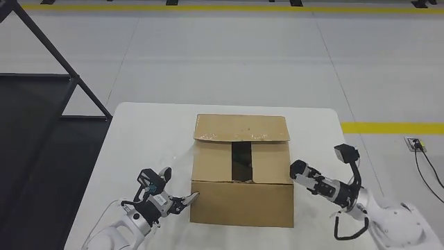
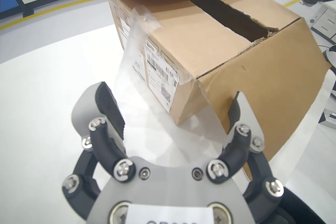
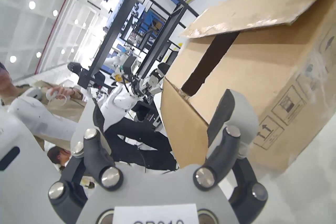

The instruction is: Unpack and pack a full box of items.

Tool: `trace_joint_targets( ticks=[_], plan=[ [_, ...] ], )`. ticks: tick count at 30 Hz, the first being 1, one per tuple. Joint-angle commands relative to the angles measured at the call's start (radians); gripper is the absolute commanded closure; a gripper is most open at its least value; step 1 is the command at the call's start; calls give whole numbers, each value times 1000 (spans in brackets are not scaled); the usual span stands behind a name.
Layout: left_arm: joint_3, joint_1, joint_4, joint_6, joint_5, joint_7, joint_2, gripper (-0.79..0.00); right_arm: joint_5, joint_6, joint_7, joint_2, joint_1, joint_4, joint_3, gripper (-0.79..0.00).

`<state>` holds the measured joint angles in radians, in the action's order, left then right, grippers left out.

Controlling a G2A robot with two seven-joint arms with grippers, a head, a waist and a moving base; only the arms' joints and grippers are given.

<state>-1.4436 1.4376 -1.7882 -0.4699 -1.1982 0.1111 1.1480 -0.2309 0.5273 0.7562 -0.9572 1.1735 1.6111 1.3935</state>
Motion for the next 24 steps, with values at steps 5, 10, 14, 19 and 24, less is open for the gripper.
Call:
trace_joint_targets(
  ticks=[5,10,14,19,24],
  plan=[
    [0,0,0,0,0,0,0,-785,-87,-202,-34,-21,-128,-98,-75,-785],
    [0,0,0,0,0,0,0,-785,-115,-200,-53,-37,-191,-161,-117,-785],
    [0,0,0,0,0,0,0,-785,-104,-211,-93,-50,-234,-174,-154,-785],
    [0,0,0,0,0,0,0,-785,-103,-214,-140,-65,-291,-186,-180,-785],
    [0,0,0,0,0,0,0,-785,-32,-234,-239,-79,-342,-180,-203,-785]
  ],
)
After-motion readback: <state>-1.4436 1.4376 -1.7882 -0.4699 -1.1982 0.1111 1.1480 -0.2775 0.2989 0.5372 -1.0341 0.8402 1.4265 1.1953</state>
